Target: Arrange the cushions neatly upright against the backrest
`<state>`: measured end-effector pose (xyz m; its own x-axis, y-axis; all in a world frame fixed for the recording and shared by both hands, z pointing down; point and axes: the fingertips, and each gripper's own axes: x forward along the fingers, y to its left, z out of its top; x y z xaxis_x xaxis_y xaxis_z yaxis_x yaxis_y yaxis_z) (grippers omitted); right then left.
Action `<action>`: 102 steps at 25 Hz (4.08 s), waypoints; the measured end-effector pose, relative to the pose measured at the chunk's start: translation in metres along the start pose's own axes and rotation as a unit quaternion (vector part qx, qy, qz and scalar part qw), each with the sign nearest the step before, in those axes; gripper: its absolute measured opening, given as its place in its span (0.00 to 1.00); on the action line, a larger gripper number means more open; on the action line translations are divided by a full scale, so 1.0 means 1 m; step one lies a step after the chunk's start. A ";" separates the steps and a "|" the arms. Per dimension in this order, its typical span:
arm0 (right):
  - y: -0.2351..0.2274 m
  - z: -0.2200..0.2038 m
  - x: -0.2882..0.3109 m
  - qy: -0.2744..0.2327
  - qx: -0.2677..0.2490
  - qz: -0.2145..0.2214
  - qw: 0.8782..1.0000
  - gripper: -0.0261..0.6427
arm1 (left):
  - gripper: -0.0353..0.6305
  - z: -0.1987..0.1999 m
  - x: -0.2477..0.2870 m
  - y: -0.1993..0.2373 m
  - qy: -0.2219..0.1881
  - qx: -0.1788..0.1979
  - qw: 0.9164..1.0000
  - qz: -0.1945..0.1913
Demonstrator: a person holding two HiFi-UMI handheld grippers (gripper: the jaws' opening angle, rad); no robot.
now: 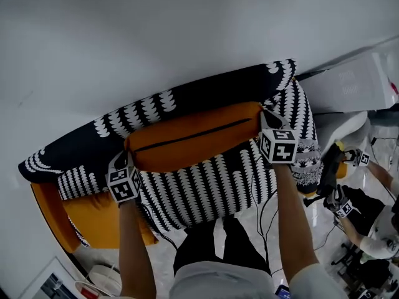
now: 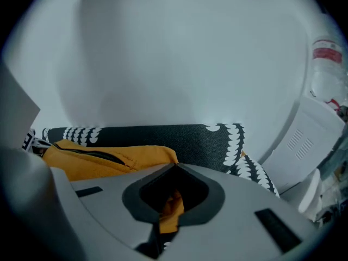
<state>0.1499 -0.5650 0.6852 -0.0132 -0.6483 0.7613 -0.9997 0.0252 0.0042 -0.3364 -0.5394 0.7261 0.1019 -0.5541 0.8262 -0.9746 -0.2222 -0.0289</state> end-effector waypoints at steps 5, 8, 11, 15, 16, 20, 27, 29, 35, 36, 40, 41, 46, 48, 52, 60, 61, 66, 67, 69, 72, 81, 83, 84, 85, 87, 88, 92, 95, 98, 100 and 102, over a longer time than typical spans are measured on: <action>0.003 0.018 0.021 0.012 -0.031 -0.015 0.999 0.06 | 0.12 0.009 0.001 0.002 -0.009 -0.008 1.000 -0.005; 0.007 0.029 0.030 0.026 -0.042 -0.007 0.999 0.06 | 0.14 0.016 -0.002 0.009 -0.022 -0.017 1.000 -0.001; 0.009 0.034 0.029 0.030 -0.055 0.000 0.998 0.06 | 0.15 0.018 -0.006 0.014 -0.031 -0.029 0.999 0.004; 0.000 0.040 0.007 0.004 -0.045 -0.004 0.999 0.06 | 0.17 0.026 -0.019 0.017 -0.047 -0.033 0.998 0.014; -0.001 0.042 0.000 -0.005 -0.042 -0.002 0.999 0.08 | 0.18 0.029 -0.022 0.018 -0.052 -0.034 0.998 0.013; 0.000 0.052 -0.030 -0.042 -0.059 0.019 0.997 0.13 | 0.24 0.038 -0.040 0.014 -0.073 -0.038 0.997 0.005; -0.007 0.065 -0.097 -0.094 -0.070 0.024 0.993 0.13 | 0.25 0.039 -0.087 0.005 -0.100 -0.023 0.995 0.015; -0.006 0.064 -0.118 -0.098 -0.076 0.028 0.992 0.13 | 0.25 0.034 -0.102 0.002 -0.103 -0.017 0.994 0.015; -0.006 0.050 -0.189 -0.112 -0.093 0.024 0.989 0.13 | 0.25 0.013 -0.151 -0.017 -0.114 0.002 0.994 0.002; -0.004 0.044 -0.201 -0.110 -0.096 0.026 0.989 0.13 | 0.25 0.008 -0.160 -0.022 -0.116 0.005 0.993 -0.001; 0.004 0.013 -0.250 -0.118 -0.115 0.032 0.986 0.12 | 0.20 -0.010 -0.195 -0.047 -0.128 0.030 0.991 -0.016; 0.005 0.005 -0.262 -0.123 -0.117 0.032 0.985 0.11 | 0.19 -0.015 -0.204 -0.056 -0.132 0.038 0.990 -0.022; 0.016 -0.031 -0.327 -0.146 -0.114 0.039 0.982 0.06 | 0.15 -0.037 -0.260 -0.102 -0.158 0.072 0.983 -0.053; 0.021 -0.043 -0.355 -0.158 -0.118 0.044 0.979 0.04 | 0.11 -0.049 -0.287 -0.120 -0.172 0.077 0.980 -0.061; 0.027 -0.074 -0.415 -0.186 -0.120 0.057 0.974 0.04 | 0.08 -0.084 -0.345 -0.159 -0.193 0.091 0.974 -0.072; 0.026 -0.126 -0.526 -0.227 -0.129 0.076 0.962 0.04 | 0.08 -0.142 -0.463 -0.229 -0.248 0.103 0.960 -0.079; 0.025 -0.135 -0.538 -0.230 -0.131 0.078 0.961 0.04 | 0.08 -0.148 -0.475 -0.237 -0.254 0.104 0.958 -0.079; 0.017 -0.172 -0.586 -0.247 -0.130 0.090 0.956 0.04 | 0.08 -0.173 -0.530 -0.272 -0.283 0.113 0.949 -0.075; 0.016 -0.176 -0.595 -0.250 -0.129 0.092 0.955 0.04 | 0.08 -0.177 -0.540 -0.278 -0.289 0.116 0.947 -0.074; 0.017 -0.182 -0.613 -0.258 -0.131 0.096 0.952 0.04 | 0.08 -0.183 -0.561 -0.288 -0.300 0.119 0.944 -0.073; 0.022 -0.181 -0.640 -0.278 -0.145 0.102 0.944 0.04 | 0.08 -0.186 -0.592 -0.301 -0.324 0.117 0.936 -0.071; 0.055 -0.204 -0.714 -0.320 -0.186 0.131 0.919 0.04 | 0.08 -0.214 -0.658 -0.323 -0.369 0.116 0.920 -0.064; 0.059 -0.211 -0.726 -0.324 -0.193 0.137 0.916 0.04 | 0.08 -0.219 -0.669 -0.325 -0.374 0.118 0.918 -0.059; 0.061 -0.214 -0.731 -0.326 -0.195 0.140 0.915 0.04 | 0.08 -0.221 -0.674 -0.326 -0.376 0.121 0.917 -0.056; 0.063 -0.217 -0.736 -0.327 -0.196 0.143 0.913 0.04 | 0.08 -0.223 -0.679 -0.326 -0.377 0.125 0.916 -0.053; 0.070 -0.222 -0.745 -0.330 -0.198 0.149 0.911 0.04 | 0.08 -0.226 -0.689 -0.325 -0.381 0.129 0.914 -0.050; 0.074 -0.224 -0.749 -0.333 -0.199 0.153 0.909 0.04 | 0.08 -0.227 -0.692 -0.325 -0.383 0.129 0.914 -0.049; 0.089 -0.232 -0.761 -0.338 -0.205 0.170 0.903 0.04 | 0.08 -0.226 -0.705 -0.331 -0.396 0.131 0.908 -0.048; 0.099 -0.240 -0.763 -0.334 -0.213 0.181 0.900 0.04 | 0.08 -0.227 -0.711 -0.338 -0.401 0.143 0.903 -0.048; 0.106 -0.240 -0.767 -0.333 -0.218 0.185 0.899 0.04 | 0.08 -0.227 -0.717 -0.341 -0.403 0.154 0.901 -0.047; 0.107 -0.238 -0.769 -0.333 -0.218 0.183 0.899 0.04 | 0.08 -0.227 -0.719 -0.343 -0.403 0.158 0.900 -0.047; 0.106 -0.237 -0.769 -0.333 -0.221 0.179 0.899 0.04 | 0.08 -0.228 -0.718 -0.345 -0.402 0.161 0.900 -0.047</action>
<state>0.0592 0.1162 0.2540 -0.4895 -0.8467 0.2088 -0.8244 0.5273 0.2056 -0.1190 0.1179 0.2713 0.4184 -0.8936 0.1624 -0.8588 -0.4474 -0.2495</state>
